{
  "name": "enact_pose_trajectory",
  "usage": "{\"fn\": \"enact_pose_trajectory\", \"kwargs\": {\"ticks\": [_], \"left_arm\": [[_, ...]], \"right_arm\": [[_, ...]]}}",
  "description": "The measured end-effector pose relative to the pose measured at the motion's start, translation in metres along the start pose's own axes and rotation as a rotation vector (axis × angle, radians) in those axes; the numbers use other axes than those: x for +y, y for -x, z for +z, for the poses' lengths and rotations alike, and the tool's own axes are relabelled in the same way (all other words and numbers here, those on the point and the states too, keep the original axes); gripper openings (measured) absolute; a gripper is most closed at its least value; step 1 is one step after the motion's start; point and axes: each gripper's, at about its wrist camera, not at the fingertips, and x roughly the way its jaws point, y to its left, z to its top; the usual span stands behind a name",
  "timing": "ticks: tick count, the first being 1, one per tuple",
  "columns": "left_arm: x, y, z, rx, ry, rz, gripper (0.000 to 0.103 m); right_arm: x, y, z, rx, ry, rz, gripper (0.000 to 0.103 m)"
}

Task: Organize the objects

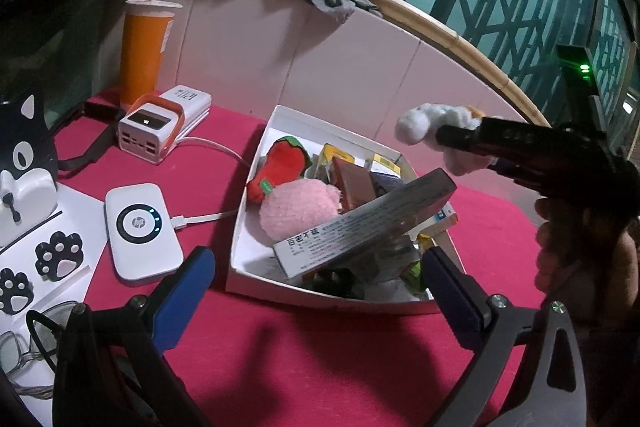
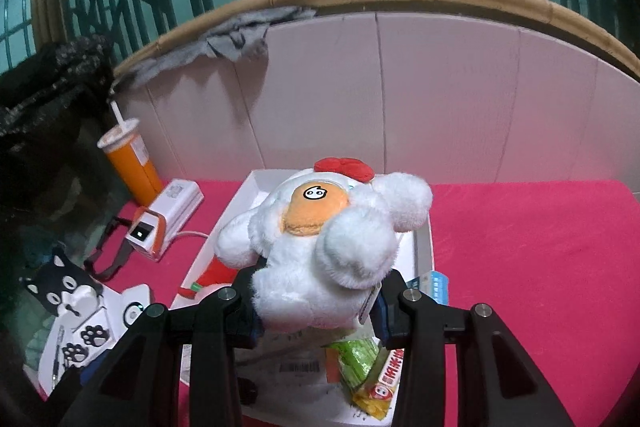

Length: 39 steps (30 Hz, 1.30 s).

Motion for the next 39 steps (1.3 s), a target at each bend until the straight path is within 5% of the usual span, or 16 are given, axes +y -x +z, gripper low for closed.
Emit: {"fn": "enact_pose_trajectory", "kwargs": {"ticks": [14, 23, 30, 39], "left_arm": [[0.010, -0.002, -0.001, 0.007, 0.024, 0.016, 0.103], [0.009, -0.001, 0.000, 0.007, 0.015, 0.027, 0.103], [0.000, 0.001, 0.003, 0.005, -0.012, 0.030, 0.103], [-0.022, 0.024, 0.028, -0.071, -0.116, 0.050, 0.103]], "right_arm": [[0.013, -0.024, 0.011, -0.007, 0.016, -0.062, 0.045], [0.009, -0.033, 0.010, 0.022, -0.003, -0.082, 0.060], [0.009, 0.007, 0.009, -0.047, 0.004, -0.068, 0.073], [-0.006, 0.117, 0.026, -0.218, 0.027, -0.040, 0.083]]}}
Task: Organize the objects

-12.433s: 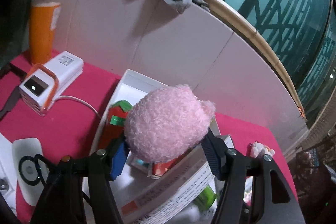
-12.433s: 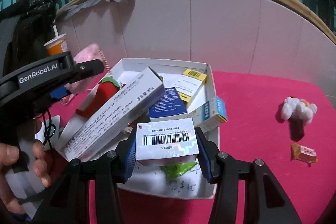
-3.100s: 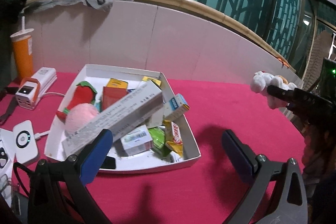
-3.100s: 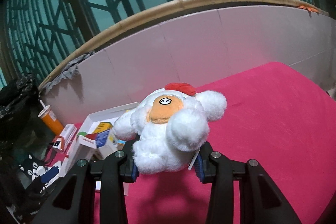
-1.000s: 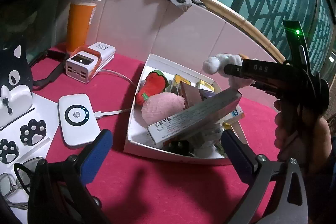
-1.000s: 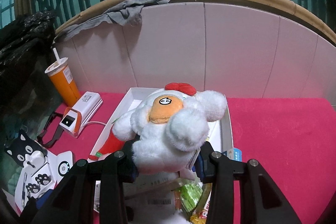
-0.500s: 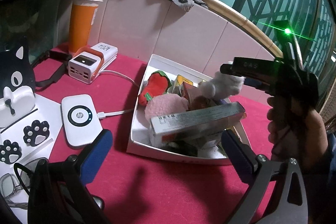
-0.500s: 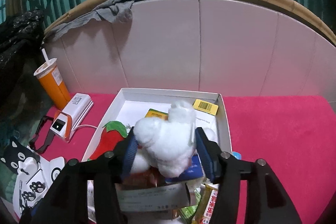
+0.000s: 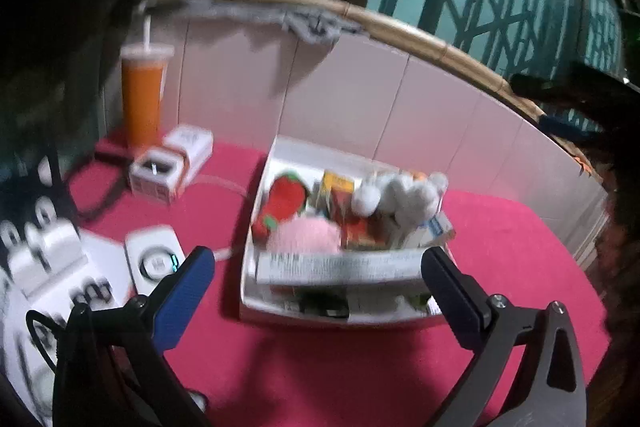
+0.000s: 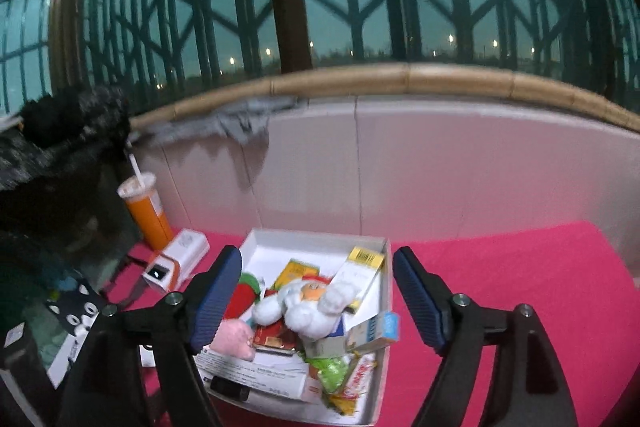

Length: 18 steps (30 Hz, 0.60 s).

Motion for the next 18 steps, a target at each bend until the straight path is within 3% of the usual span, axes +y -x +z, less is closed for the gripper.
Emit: {"fn": "enact_pose_trajectory", "kwargs": {"ticks": [10, 18], "left_arm": [[-0.028, 0.086, 0.089, -0.295, -0.141, 0.028, 0.103], [-0.063, 0.155, 0.139, -0.497, -0.256, 0.064, 0.103]], "right_arm": [[-0.063, 0.150, 0.061, -0.278, -0.057, -0.103, 0.095], [-0.081, 0.236, 0.072, -0.470, -0.061, -0.167, 0.103]]}}
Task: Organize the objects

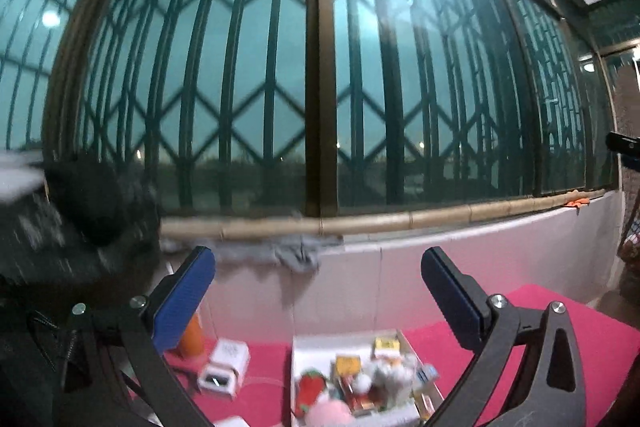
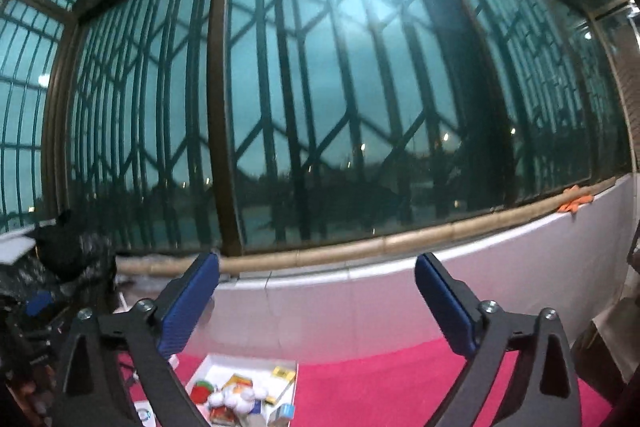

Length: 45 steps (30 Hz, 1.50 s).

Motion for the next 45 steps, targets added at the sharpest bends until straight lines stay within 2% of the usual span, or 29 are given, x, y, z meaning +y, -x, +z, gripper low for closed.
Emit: {"fn": "enact_pose_trajectory", "kwargs": {"ticks": [3, 6, 10, 14, 17, 20, 26, 29, 34, 45], "left_arm": [[-0.011, 0.004, 0.016, -0.025, -0.055, 0.035, 0.103], [-0.025, -0.007, 0.013, 0.040, -0.075, 0.095, 0.103], [-0.051, -0.020, -0.017, 0.118, -0.092, 0.117, 0.103], [-0.078, -0.024, -0.055, 0.204, -0.058, 0.067, 0.103], [-0.099, -0.023, -0.082, 0.255, -0.072, 0.092, 0.103], [-0.111, -0.017, -0.103, 0.306, -0.045, 0.091, 0.103], [-0.116, -0.031, -0.139, 0.429, -0.067, 0.161, 0.103], [-0.114, -0.029, -0.147, 0.436, -0.053, 0.168, 0.103], [-0.112, -0.028, -0.151, 0.456, -0.009, 0.139, 0.103], [-0.113, -0.030, -0.154, 0.479, -0.004, 0.117, 0.103]], "right_arm": [[-0.007, 0.016, 0.005, -0.029, -0.023, 0.008, 0.103], [-0.009, 0.024, -0.004, -0.005, -0.019, 0.044, 0.103], [-0.007, 0.042, -0.036, -0.014, 0.003, 0.043, 0.103], [0.002, 0.054, -0.082, -0.010, 0.039, -0.011, 0.103], [0.013, 0.054, -0.116, 0.022, 0.067, -0.056, 0.103], [0.023, 0.048, -0.147, 0.053, 0.084, -0.084, 0.103], [0.019, 0.028, -0.200, 0.186, -0.025, -0.098, 0.103], [0.012, 0.026, -0.207, 0.215, -0.048, -0.115, 0.103], [0.016, 0.030, -0.205, 0.202, -0.018, -0.111, 0.103], [0.019, 0.028, -0.208, 0.229, -0.003, -0.093, 0.103]]}}
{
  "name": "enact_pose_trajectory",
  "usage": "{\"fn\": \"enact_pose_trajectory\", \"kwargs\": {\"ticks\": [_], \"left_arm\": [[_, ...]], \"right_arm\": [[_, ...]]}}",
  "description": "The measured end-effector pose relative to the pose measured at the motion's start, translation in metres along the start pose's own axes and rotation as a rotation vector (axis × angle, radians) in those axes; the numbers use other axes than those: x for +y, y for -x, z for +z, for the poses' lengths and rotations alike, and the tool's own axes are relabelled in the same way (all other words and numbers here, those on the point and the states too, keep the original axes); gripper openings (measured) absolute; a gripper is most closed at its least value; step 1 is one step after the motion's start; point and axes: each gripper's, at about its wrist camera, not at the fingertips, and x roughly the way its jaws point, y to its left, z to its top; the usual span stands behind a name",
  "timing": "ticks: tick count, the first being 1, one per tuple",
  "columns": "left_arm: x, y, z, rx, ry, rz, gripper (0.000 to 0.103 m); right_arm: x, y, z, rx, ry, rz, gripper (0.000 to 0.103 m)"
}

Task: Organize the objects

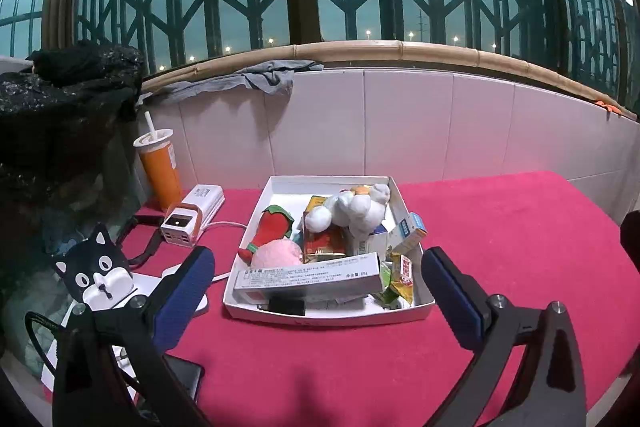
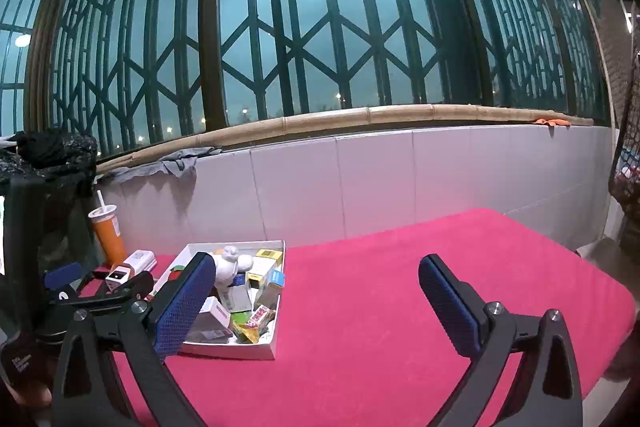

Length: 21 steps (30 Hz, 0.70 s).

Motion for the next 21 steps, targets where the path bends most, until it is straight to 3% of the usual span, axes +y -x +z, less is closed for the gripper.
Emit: {"fn": "enact_pose_trajectory", "kwargs": {"ticks": [21], "left_arm": [[-0.0040, -0.0058, -0.0070, 0.028, -0.014, -0.030, 0.103]], "right_arm": [[0.0021, -0.0082, -0.0064, 0.045, -0.002, 0.011, 0.103]]}}
